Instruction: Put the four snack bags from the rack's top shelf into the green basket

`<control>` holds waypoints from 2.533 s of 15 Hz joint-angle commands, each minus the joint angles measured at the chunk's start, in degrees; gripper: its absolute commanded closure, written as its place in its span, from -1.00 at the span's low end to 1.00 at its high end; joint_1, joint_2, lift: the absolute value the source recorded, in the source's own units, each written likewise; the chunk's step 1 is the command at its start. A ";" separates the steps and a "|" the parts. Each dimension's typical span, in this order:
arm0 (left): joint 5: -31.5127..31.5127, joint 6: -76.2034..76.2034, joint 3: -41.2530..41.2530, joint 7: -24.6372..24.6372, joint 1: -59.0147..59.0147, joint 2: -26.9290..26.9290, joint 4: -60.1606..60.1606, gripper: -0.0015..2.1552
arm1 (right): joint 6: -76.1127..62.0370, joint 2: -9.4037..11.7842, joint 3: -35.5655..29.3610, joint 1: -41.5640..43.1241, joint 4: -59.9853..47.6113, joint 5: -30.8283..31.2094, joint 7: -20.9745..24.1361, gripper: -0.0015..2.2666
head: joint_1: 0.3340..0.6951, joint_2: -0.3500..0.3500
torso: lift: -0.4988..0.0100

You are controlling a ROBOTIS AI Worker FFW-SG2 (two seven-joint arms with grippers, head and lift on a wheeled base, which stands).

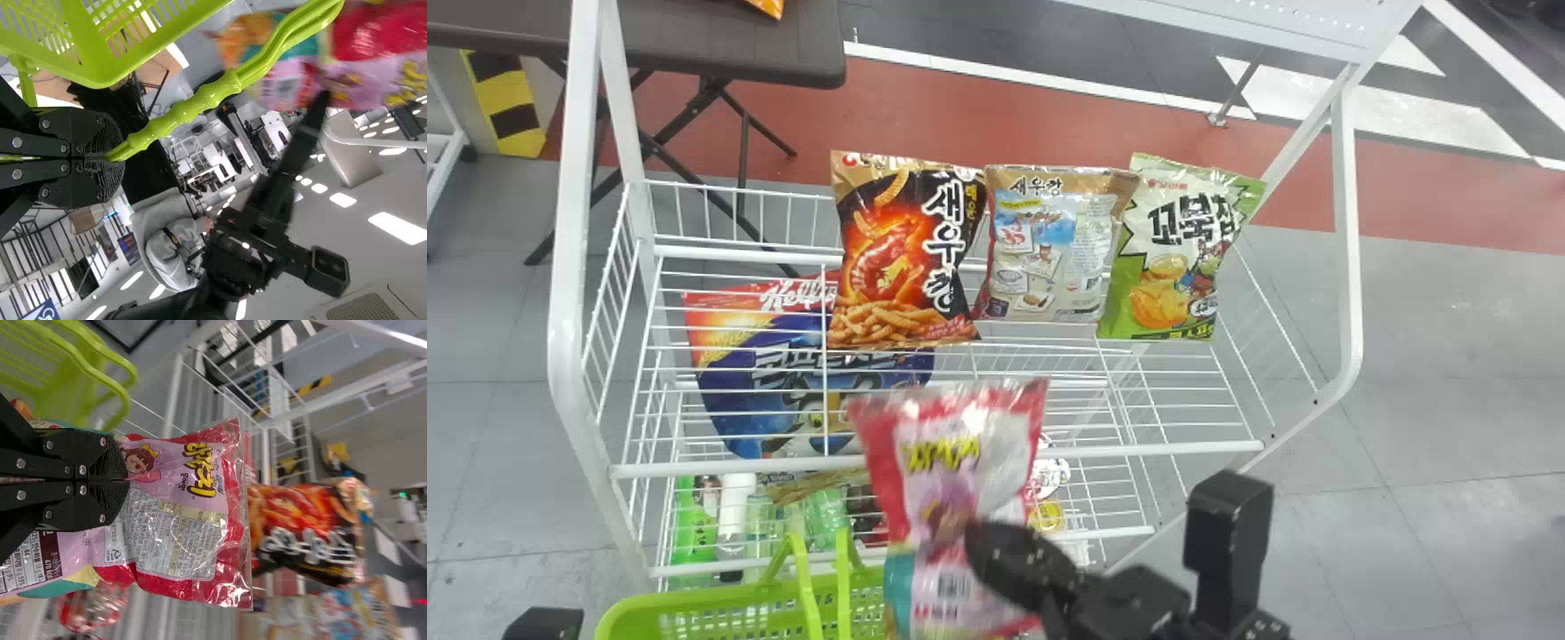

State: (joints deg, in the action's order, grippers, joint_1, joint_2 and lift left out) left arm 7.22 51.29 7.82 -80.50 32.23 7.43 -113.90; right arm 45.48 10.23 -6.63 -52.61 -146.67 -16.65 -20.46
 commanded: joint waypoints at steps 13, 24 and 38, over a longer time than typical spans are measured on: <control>-0.19 0.00 0.26 -0.01 -0.15 -0.13 -0.09 0.91 | 12.66 2.16 10.76 1.63 7.10 3.55 0.86 0.01 | 1.00 -1.00 | 0.96; -0.19 -0.35 0.35 -0.10 0.29 -0.04 -0.35 0.91 | -44.47 0.93 17.97 14.37 21.25 16.03 20.46 -0.95 | 1.00 -1.00 | 0.96; -0.19 -0.35 0.88 0.08 0.02 0.66 0.17 0.91 | -23.20 -6.80 18.41 43.99 44.89 19.11 24.41 0.70 | 1.00 -0.71 | 0.96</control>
State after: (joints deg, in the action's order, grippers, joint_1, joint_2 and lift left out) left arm 7.03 50.93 8.46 -80.46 32.48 8.15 -113.91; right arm 19.59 3.40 12.60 -8.99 -101.79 2.70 4.54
